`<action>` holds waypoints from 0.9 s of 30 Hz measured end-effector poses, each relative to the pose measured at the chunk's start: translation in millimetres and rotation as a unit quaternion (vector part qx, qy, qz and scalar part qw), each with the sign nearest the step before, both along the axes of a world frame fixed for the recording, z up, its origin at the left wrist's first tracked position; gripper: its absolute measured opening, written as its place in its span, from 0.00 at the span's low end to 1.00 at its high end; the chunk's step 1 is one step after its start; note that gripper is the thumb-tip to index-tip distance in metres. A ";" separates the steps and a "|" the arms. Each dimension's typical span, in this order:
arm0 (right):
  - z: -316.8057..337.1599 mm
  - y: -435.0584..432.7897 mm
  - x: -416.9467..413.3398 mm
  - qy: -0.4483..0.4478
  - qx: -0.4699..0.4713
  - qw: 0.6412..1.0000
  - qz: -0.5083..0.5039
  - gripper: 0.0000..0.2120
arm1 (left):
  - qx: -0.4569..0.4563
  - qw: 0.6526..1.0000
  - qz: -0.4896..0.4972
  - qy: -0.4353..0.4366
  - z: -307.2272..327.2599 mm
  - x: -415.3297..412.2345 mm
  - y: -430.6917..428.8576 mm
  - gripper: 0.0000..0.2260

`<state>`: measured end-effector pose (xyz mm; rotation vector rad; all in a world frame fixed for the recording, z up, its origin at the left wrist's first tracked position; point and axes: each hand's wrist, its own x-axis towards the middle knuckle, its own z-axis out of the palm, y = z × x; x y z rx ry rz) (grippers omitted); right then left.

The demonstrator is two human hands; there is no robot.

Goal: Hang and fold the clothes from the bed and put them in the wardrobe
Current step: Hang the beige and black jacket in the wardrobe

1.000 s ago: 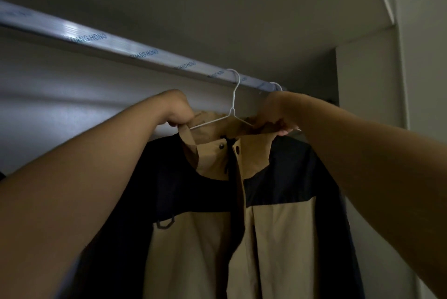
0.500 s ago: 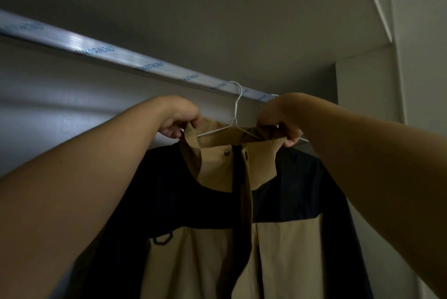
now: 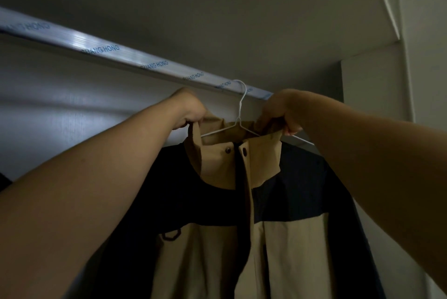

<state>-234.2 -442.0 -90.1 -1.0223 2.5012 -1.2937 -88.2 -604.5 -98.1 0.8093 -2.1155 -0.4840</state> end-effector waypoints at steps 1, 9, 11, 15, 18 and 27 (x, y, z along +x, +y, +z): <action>-2.0 0.3 -1.0 -0.027 -0.040 0.999 0.010 0.17 | 0.013 1.000 -0.005 0.005 0.9 0.8 0.2 0.17; -12.5 0.7 -12.8 0.009 -0.040 0.998 -0.038 0.19 | 0.221 0.969 -0.099 -0.050 -2.8 -0.2 2.0 0.18; -11.3 -3.3 -11.7 0.041 -0.032 0.998 -0.039 0.21 | 0.209 0.973 -0.093 -0.038 -4.2 -2.9 0.9 0.15; -8.0 -3.0 -9.0 0.083 0.006 0.996 -0.043 0.26 | 0.149 0.987 -0.055 -0.028 -6.5 -4.1 -3.3 0.03; -8.7 0.3 -11.7 0.029 -0.005 0.999 -0.013 0.26 | 0.071 0.996 -0.051 0.022 -6.6 -4.0 -7.3 0.05; -15.9 -17.9 -13.1 0.378 -0.014 0.916 -0.136 0.16 | -0.200 0.978 0.042 0.028 -6.5 4.3 6.1 0.03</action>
